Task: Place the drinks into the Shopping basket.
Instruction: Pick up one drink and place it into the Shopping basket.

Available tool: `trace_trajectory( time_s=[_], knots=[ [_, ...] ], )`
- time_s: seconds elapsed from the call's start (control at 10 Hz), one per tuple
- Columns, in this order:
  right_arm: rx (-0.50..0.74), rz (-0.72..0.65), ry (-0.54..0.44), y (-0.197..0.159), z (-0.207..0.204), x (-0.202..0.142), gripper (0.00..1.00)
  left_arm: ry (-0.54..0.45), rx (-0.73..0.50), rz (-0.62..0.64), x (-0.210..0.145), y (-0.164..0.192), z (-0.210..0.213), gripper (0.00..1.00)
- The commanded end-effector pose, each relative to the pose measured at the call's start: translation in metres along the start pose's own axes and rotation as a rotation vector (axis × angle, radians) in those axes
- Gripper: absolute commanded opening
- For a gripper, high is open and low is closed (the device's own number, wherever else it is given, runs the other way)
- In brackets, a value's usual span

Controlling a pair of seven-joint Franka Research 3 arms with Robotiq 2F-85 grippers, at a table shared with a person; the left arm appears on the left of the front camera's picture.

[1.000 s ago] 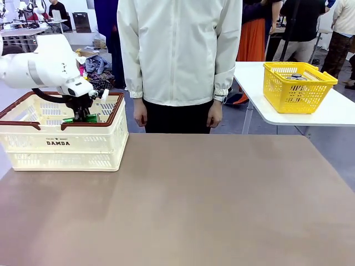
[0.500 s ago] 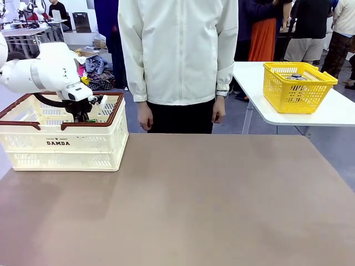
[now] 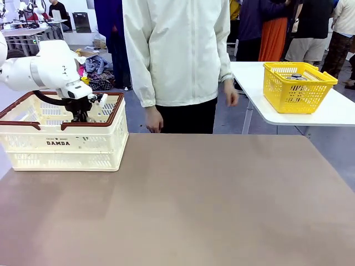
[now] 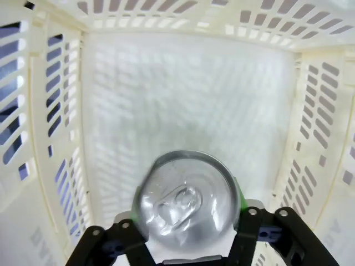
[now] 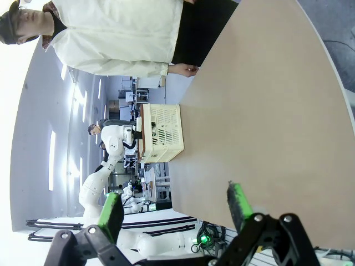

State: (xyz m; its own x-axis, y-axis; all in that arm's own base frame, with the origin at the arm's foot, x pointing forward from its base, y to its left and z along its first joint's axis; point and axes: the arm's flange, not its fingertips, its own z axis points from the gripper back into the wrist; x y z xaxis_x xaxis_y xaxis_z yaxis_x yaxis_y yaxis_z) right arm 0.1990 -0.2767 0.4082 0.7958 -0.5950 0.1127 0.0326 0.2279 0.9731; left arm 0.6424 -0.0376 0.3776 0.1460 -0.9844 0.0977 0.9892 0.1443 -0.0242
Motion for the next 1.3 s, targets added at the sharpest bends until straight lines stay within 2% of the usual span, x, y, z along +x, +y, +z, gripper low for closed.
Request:
trace_trajectory(
  time_s=[0.0, 0.4, 0.6, 0.7, 0.8, 0.9, 1.0, 1.1, 1.2],
  knots=[
    [0.0, 0.017, 0.01, 0.002, 0.003, -0.002, 1.0, -0.033, 0.011, -0.012, -0.004, 0.0, 0.01, 1.0],
    [0.0, 0.017, 0.01, 0.002, 0.003, -0.002, 1.0, -0.103, 0.06, 0.007, -0.017, -0.009, 0.033, 1.0],
    [0.0, 0.017, 0.01, 0.002, 0.003, -0.002, 1.0, -0.218, -0.018, 0.061, -0.036, -0.029, 0.081, 1.0],
    [0.0, 0.017, 0.01, 0.002, 0.003, -0.002, 1.0, -0.324, -0.042, 0.181, -0.046, -0.047, 0.109, 1.0],
    [0.0, 0.017, 0.01, 0.002, 0.003, -0.002, 1.0, -0.596, -0.031, 0.359, -0.056, -0.066, 0.136, 1.0],
    [0.0, 0.017, 0.01, 0.002, 0.003, -0.002, 1.0, -0.747, -0.114, 0.45, -0.073, -0.087, 0.154, 1.0],
    [0.0, 0.017, 0.01, 0.002, 0.003, -0.002, 1.0, -0.832, -0.211, 0.528, -0.091, -0.104, 0.166, 1.0],
    [0.0, 0.017, 0.01, 0.002, 0.003, -0.002, 1.0, -0.858, -0.346, 0.545, -0.113, -0.123, 0.167, 1.0],
    [0.0, 0.017, 0.01, 0.002, 0.003, -0.002, 1.0, -0.891, -0.55, 0.527, -0.132, -0.14, 0.162, 1.0]
  ],
)
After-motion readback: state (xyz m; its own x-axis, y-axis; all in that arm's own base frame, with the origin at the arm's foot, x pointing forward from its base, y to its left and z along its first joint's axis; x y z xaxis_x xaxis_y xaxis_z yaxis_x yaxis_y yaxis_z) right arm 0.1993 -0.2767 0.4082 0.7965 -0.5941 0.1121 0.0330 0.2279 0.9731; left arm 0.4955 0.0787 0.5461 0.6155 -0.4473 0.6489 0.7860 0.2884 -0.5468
